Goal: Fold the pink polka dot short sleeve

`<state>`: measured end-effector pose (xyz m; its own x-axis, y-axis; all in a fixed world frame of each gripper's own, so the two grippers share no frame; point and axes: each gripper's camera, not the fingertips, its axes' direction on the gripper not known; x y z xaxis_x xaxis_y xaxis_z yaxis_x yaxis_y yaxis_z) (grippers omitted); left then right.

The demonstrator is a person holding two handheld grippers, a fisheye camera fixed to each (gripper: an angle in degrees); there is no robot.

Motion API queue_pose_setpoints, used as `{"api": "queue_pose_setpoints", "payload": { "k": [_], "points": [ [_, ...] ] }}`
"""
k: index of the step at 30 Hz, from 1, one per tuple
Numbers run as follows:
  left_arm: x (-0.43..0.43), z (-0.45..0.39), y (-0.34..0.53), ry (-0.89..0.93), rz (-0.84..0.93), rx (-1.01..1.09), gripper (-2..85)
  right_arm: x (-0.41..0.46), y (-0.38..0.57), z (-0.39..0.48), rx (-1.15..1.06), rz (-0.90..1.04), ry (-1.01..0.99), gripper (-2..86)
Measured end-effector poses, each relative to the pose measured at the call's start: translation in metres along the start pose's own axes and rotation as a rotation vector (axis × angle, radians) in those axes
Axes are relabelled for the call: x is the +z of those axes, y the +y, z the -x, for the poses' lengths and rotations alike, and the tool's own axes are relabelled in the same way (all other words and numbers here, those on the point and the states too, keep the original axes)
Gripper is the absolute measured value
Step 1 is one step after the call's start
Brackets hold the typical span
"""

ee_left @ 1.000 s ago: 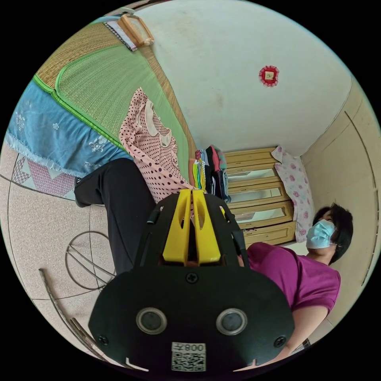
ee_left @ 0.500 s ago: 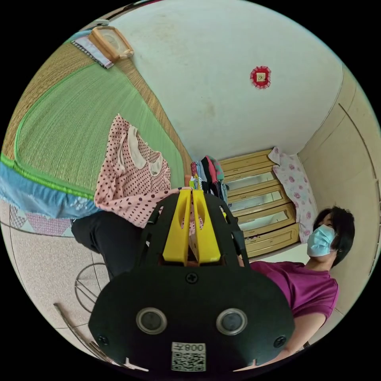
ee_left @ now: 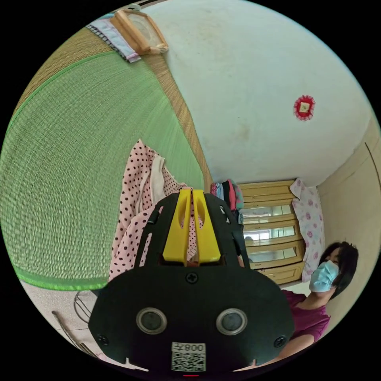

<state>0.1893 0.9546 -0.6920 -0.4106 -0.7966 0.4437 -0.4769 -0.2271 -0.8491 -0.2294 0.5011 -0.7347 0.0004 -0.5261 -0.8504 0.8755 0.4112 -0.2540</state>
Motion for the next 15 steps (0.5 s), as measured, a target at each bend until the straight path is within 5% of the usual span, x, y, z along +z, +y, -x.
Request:
{"api": "queue_pose_setpoints", "payload": {
  "k": [15],
  "points": [
    [0.075, 0.069, -0.093, -0.024, -0.028, -0.135, 0.4, 0.122, -0.093, -0.141, 0.175, 0.085, -0.044, 0.1]
  ]
}}
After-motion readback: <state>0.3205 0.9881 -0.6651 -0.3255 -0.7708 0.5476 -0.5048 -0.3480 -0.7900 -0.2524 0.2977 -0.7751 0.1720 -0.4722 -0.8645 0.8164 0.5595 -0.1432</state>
